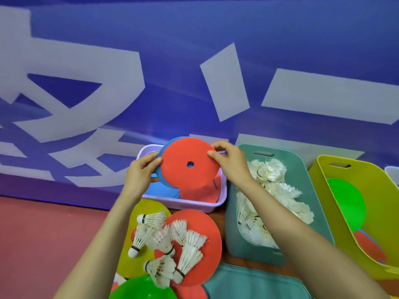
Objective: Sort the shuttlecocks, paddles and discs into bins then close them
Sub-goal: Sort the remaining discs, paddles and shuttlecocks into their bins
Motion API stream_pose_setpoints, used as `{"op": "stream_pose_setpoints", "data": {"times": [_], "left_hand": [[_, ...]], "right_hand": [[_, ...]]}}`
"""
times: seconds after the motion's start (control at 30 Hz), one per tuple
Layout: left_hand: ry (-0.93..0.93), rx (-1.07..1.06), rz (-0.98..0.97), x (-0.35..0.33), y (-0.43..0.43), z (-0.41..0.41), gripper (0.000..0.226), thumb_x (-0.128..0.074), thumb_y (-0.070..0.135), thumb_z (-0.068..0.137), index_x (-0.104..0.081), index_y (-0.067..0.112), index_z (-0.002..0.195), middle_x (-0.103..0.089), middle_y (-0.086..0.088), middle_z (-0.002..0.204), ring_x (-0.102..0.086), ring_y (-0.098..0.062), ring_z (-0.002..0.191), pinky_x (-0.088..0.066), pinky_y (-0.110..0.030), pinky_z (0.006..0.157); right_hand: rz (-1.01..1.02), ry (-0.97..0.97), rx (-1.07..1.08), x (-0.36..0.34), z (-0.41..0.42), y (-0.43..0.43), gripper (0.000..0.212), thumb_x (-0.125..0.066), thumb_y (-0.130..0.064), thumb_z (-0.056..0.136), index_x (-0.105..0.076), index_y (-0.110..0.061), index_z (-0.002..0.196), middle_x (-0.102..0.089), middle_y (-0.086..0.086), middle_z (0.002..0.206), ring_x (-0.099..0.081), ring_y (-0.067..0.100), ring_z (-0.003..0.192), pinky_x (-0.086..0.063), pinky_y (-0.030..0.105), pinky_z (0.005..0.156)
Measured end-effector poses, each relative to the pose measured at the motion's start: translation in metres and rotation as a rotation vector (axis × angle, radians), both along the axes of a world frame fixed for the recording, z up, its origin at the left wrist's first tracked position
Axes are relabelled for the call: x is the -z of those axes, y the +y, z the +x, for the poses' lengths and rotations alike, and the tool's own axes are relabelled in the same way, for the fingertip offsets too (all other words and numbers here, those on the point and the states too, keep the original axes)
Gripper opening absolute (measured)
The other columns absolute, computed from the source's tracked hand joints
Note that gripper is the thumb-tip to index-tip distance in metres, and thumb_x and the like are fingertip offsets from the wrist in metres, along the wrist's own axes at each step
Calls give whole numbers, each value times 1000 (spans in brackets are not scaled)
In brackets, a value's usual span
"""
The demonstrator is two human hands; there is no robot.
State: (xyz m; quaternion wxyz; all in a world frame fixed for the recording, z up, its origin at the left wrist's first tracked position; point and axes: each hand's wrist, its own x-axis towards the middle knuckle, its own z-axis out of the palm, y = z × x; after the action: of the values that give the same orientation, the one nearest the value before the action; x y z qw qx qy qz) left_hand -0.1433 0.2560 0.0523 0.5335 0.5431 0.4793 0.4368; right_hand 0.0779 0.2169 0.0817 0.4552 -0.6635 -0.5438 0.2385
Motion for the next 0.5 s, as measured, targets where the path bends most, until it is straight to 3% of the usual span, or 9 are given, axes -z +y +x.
{"op": "stream_pose_setpoints", "data": {"times": [0.1,0.23,0.3,0.4,0.5], "left_hand": [[102,-68,5,12,28,-8,20,-53,8,94,-66,17,106,-69,11,80,-64,-3,73,-58,-25,56],[405,-143,69,44,66,-20,27,-51,7,94,-65,11,117,-67,-14,104,-62,-31,95,-55,-50,79],[666,-105,128,58,80,-23,30,-48,9,94,-64,14,119,-66,-20,110,-59,-40,104,-50,-47,87],[1021,11,162,73,98,-21,35,-42,7,95,-58,16,124,-62,-22,117,-54,-43,108,-43,-43,85],[1181,160,134,84,113,-18,39,-38,2,92,-54,16,125,-60,-20,120,-52,-41,107,-43,-42,84]], "right_hand": [[-65,-120,-30,13,-3,22,10,-62,-13,88,-69,-12,95,-68,-1,88,-62,16,79,-49,32,82],[-189,-327,-44,32,9,50,15,-58,-12,89,-67,-10,101,-70,10,98,-62,29,93,-49,39,84],[-329,-460,-93,43,18,61,18,-58,-11,89,-66,-10,105,-68,13,104,-60,31,99,-47,35,84],[-462,-520,-126,58,28,77,21,-58,-9,88,-66,-10,107,-66,14,111,-58,31,106,-46,34,86],[-560,-585,-203,70,32,94,25,-56,-8,89,-65,-11,111,-63,11,118,-55,29,112,-43,32,88]]}}
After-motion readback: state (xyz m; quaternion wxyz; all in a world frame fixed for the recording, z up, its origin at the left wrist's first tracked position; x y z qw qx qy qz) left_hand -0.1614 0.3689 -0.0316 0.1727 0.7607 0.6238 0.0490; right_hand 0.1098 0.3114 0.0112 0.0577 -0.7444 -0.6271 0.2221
